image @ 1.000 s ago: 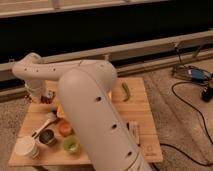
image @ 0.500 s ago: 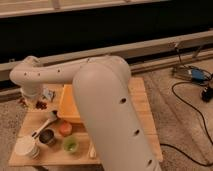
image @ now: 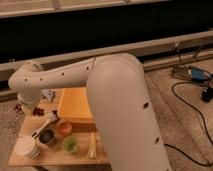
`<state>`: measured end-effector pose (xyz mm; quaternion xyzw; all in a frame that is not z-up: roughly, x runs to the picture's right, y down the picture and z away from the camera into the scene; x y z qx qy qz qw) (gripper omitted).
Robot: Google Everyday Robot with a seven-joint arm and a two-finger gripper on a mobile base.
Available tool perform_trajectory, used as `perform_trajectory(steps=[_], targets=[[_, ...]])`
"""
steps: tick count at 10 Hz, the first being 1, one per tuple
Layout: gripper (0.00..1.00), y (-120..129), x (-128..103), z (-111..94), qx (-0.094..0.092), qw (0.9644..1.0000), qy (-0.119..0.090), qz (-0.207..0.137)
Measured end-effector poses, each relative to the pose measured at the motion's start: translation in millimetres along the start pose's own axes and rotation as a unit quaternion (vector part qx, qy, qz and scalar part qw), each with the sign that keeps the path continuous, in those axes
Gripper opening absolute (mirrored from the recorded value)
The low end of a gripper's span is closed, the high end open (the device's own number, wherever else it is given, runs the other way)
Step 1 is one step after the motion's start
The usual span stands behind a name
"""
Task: Place grapes in metal cup
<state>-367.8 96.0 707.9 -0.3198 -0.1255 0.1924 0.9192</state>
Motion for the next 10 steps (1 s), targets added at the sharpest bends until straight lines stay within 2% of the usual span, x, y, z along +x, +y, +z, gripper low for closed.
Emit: perform_trajectory(steps=[4, 8, 10], targets=[[0.0, 39.9, 26.4, -16.3, -0.017, 0.9997, -0.016, 0.005], [0.0, 80.7, 46.2, -20.7, -0.041, 0.9989, -0.023, -0.005], [0.0, 88.9, 58.5, -20.6, -0.051, 0.9983, -0.026, 0.001]])
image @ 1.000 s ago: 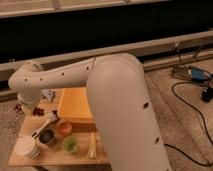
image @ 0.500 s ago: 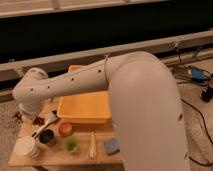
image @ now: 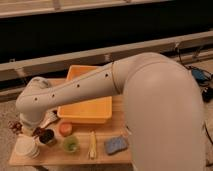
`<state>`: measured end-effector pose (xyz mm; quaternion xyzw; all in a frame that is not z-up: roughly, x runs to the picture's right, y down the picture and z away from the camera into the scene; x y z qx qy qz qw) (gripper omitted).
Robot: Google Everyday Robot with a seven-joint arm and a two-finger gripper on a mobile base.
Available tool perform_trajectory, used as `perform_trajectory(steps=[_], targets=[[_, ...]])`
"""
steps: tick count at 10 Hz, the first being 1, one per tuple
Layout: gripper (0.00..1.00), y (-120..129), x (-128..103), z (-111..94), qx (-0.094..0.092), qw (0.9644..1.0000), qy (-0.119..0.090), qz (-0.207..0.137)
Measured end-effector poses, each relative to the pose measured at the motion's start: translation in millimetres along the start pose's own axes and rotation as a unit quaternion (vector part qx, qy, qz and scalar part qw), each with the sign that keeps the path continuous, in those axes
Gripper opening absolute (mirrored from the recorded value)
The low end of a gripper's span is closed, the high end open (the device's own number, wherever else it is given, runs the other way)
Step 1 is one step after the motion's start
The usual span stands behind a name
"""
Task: Place grapes in metal cup
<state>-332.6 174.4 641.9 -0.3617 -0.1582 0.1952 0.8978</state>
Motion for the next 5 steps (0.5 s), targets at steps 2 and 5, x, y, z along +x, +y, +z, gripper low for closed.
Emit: perform_trajectory(steps=[2, 5], targets=[[0.0, 0.6, 9.6, 0.3, -0.006, 0.9999, -0.007, 0.011], [0.0, -3.1, 17.0, 10.5, -0.017, 0.9995, -0.012, 0.023]])
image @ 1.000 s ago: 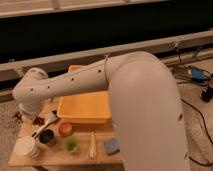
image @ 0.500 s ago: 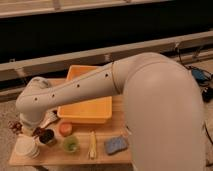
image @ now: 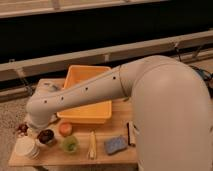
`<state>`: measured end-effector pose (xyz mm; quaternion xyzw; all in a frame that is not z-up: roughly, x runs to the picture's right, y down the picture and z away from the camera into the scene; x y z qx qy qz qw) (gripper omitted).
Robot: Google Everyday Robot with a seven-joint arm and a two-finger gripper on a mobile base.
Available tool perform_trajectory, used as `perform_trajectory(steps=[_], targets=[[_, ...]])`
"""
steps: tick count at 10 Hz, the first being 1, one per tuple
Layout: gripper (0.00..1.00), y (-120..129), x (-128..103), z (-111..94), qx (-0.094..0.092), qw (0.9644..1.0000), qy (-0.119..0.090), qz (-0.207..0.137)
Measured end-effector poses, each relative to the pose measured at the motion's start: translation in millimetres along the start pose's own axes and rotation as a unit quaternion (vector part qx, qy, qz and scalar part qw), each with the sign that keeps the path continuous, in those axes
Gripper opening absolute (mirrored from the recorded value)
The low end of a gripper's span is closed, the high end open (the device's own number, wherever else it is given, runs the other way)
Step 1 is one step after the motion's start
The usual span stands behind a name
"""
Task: Place grapes in metal cup
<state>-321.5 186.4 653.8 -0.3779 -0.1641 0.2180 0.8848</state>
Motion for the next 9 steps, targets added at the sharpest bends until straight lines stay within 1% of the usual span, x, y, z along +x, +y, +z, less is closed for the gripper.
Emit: perform_trajectory(steps=[3, 6, 7, 9], targets=[[0.0, -7.8, 5.3, 12.6, -0.006, 1.0, 0.0, 0.008], [0.0, -15.3, 8.2, 21.8, -0.003, 0.9999, 0.003, 0.013], [0.03, -18.1, 9.8, 24.6, -0.002, 0.9999, 0.005, 0.016], [0.2, -21.4, 13.7, 29.9, -0.002, 0.9997, 0.013, 0.022]])
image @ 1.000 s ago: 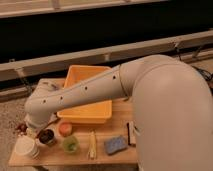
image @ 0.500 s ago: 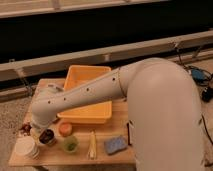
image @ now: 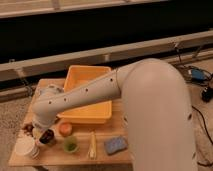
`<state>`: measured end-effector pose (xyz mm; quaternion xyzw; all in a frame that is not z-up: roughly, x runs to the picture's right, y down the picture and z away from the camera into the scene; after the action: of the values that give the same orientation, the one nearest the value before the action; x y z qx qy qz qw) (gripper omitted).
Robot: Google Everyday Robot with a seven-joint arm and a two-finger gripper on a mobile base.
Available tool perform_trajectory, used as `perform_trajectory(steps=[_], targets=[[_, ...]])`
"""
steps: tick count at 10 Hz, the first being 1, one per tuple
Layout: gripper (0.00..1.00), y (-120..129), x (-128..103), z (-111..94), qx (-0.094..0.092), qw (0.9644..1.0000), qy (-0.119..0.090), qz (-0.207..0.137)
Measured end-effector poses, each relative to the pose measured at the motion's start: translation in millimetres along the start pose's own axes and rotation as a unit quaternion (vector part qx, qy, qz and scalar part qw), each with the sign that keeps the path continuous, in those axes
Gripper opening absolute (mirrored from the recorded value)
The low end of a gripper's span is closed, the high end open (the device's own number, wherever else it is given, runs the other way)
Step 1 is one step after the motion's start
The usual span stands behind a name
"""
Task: Place grapes in metal cup
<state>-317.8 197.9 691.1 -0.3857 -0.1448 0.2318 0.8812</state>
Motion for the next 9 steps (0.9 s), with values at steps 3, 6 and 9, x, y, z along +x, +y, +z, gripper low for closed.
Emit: perform_trajectory(steps=[3, 6, 9], targets=[[0.52, -2.1, 4.2, 4.4, 0.0, 0.9999, 0.008, 0.007], [0.78, -3.2, 6.7, 5.7, 0.002, 0.9999, 0.01, 0.009], [0.8, -3.8, 8.1, 5.4, 0.004, 0.9999, 0.012, 0.01]])
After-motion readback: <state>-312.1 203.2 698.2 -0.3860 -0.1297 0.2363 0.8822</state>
